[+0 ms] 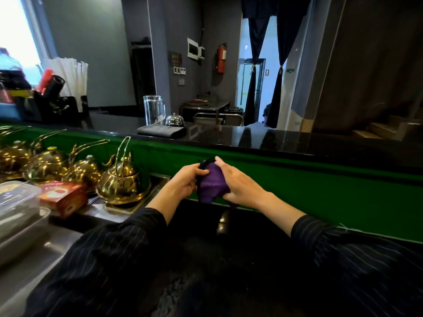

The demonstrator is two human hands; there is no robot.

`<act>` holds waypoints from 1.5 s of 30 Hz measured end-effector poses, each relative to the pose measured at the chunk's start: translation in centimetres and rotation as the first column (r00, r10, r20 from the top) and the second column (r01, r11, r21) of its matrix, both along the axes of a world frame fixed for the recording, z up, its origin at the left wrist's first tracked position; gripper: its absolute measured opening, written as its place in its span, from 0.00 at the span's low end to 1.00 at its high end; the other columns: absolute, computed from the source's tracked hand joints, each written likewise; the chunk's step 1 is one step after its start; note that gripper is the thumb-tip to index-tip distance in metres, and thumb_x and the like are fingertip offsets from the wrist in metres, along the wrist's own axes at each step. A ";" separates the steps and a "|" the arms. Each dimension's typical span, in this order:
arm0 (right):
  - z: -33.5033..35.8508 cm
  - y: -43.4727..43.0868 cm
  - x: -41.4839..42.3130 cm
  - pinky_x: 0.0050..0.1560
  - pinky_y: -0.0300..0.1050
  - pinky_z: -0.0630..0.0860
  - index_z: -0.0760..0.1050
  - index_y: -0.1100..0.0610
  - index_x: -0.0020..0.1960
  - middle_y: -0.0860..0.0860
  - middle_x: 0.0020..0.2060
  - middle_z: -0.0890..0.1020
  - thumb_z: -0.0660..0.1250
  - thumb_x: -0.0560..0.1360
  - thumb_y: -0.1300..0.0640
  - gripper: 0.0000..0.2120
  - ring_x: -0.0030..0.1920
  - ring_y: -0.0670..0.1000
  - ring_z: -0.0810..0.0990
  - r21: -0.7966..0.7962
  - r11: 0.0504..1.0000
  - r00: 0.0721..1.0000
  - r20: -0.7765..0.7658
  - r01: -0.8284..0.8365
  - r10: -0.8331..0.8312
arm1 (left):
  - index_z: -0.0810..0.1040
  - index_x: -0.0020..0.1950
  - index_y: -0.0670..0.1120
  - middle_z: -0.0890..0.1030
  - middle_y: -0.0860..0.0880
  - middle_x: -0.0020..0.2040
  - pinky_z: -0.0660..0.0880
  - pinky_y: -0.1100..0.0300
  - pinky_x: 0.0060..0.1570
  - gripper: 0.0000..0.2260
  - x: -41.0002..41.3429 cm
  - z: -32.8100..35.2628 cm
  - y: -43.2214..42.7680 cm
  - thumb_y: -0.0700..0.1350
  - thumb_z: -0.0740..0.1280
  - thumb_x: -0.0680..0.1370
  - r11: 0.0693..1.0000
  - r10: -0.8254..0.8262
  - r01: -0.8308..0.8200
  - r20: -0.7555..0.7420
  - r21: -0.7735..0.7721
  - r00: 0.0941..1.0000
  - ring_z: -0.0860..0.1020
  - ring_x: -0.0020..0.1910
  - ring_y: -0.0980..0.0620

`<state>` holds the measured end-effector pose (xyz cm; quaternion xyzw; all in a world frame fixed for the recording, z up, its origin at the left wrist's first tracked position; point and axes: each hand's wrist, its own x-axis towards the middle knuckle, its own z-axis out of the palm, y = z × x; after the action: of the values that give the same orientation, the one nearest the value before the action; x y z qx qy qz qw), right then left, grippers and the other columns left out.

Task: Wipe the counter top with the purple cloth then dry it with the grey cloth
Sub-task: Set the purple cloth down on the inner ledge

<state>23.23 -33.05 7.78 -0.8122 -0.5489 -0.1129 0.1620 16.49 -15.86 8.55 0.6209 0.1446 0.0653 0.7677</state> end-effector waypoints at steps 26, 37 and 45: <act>-3.0 14.9 -13.0 0.63 0.67 0.68 0.71 0.62 0.67 0.60 0.66 0.76 0.65 0.77 0.63 0.18 0.64 0.61 0.75 -0.048 0.986 -0.089 -0.995 0.158 -0.034 | 0.70 0.63 0.53 0.76 0.51 0.52 0.74 0.53 0.50 0.18 -16.8 -3.0 7.7 0.34 0.60 0.79 0.892 0.413 -0.363 -0.163 0.270 0.896 0.76 0.50 0.49; -3.7 17.9 -13.1 0.61 0.65 0.75 0.68 0.60 0.71 0.60 0.63 0.76 0.62 0.77 0.71 0.23 0.62 0.62 0.77 0.025 0.971 -0.080 -0.996 0.236 0.045 | 0.75 0.53 0.41 0.77 0.43 0.42 0.75 0.53 0.40 0.11 -17.9 -6.2 11.1 0.29 0.62 0.74 0.915 0.402 -0.398 -0.240 0.069 0.883 0.76 0.38 0.47; -7.1 21.1 -15.0 0.44 0.59 0.83 0.60 0.57 0.72 0.59 0.68 0.68 0.67 0.76 0.66 0.28 0.64 0.65 0.75 -0.002 0.943 0.152 -0.987 0.333 -0.056 | 0.72 0.54 0.44 0.77 0.47 0.48 0.75 0.58 0.43 0.15 -17.1 -9.1 14.3 0.36 0.72 0.71 0.708 0.584 -0.430 -0.123 0.561 0.802 0.77 0.46 0.51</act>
<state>8.23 -11.96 0.73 -0.7356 -0.1919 0.3529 0.5455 -0.58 -1.59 -0.54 0.7374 0.4003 0.2196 0.4978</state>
